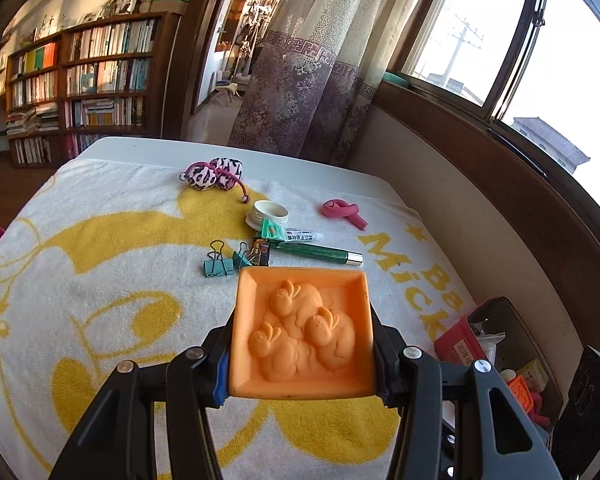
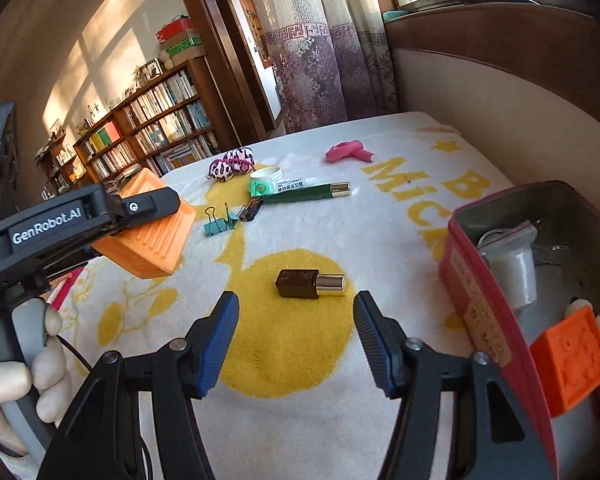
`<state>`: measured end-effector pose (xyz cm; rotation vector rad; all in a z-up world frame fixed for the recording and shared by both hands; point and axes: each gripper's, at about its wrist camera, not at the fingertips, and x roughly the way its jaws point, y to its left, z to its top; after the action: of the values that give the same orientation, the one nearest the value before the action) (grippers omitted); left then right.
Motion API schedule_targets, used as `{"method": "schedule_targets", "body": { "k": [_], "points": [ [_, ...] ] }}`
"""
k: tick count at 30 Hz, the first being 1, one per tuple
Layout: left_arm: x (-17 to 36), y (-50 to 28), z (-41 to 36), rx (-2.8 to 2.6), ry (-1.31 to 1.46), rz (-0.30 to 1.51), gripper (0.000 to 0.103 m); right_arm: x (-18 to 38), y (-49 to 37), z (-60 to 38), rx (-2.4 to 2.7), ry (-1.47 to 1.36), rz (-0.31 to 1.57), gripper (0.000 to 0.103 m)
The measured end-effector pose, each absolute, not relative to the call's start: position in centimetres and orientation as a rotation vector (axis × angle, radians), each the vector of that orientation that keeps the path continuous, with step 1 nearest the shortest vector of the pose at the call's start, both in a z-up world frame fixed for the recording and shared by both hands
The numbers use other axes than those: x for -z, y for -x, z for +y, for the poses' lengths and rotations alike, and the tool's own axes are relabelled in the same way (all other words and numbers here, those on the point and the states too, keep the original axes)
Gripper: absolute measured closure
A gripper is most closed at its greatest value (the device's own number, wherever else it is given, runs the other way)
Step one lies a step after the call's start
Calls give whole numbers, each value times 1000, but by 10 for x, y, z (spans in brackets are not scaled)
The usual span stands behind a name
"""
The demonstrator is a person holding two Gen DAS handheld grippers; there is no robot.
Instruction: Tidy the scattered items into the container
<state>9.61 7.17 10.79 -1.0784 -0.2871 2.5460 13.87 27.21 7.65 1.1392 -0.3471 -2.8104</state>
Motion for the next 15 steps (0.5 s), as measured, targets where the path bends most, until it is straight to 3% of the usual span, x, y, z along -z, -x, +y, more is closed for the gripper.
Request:
{"method": "schedule_targets", "body": {
  "k": [11, 15],
  "points": [
    [-85, -85, 41, -2505, 1112, -350, 49, -48, -80, 255, 2861, -1375, -295, 39],
    [-75, -81, 32, -2491, 1140, -367, 49, -43, -69, 241, 2920, -1410, -151, 39]
  ]
}}
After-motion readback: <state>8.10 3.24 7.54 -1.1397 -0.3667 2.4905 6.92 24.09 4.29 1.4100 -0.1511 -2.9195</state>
